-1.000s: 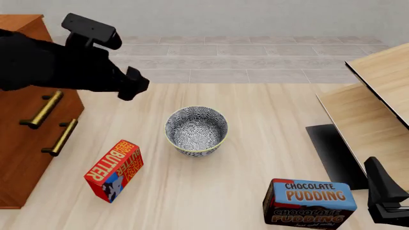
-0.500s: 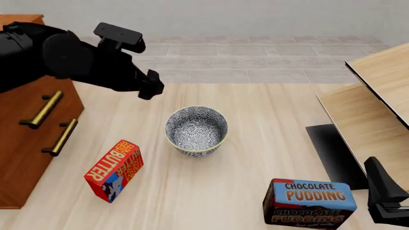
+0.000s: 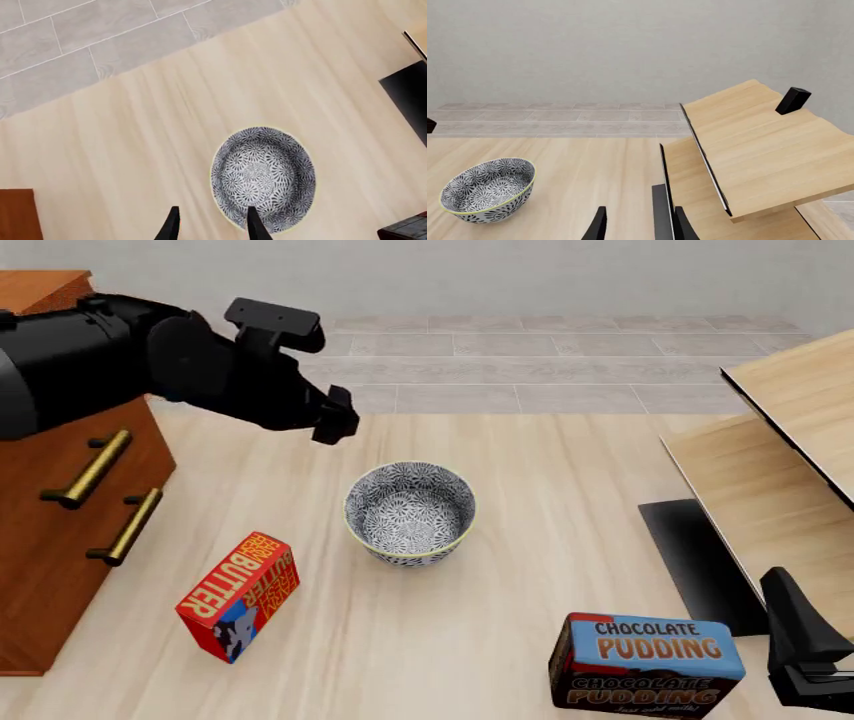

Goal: Close the top drawer of the cabinet and put the bowl on top of it.

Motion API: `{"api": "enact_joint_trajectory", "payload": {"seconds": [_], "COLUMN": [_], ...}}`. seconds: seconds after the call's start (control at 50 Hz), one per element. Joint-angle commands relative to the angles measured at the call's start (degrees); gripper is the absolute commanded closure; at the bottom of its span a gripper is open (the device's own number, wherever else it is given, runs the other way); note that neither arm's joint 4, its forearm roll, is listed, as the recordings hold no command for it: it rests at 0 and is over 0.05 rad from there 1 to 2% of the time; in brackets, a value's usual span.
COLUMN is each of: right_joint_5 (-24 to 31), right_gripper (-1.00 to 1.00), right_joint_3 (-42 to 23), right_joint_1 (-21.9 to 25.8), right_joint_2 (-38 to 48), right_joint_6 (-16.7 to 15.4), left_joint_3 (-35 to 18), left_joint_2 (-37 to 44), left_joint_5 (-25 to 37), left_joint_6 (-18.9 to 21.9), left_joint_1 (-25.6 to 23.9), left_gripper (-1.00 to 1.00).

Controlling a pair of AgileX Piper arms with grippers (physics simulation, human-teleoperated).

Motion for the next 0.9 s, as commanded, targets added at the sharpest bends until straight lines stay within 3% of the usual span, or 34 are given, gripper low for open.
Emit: {"api": "enact_joint_trajectory", "payload": {"seconds": [0.02,0.14,0.9], "right_joint_5": [-0.1,-0.1,-0.1], "right_gripper": [-1.00,-1.00,-1.00], "right_joint_3": [0.1,0.1,0.1], "right_joint_1": [0.0,0.0,0.0], "right_joint_2": [0.0,0.0,0.0], "right_joint_6": [0.0,0.0,0.0], "left_joint_3": [-0.4,-0.6,-0.9], "left_joint_2": [2.6,4.3,11.6], "left_joint_5": [-1.5,-2.2,-6.4], "left_joint_6": [-0.9,-2.9,-5.6], "left_joint_1": [0.1,-0.2,0.6], "left_gripper": [-1.00,-1.00,-1.00]}}
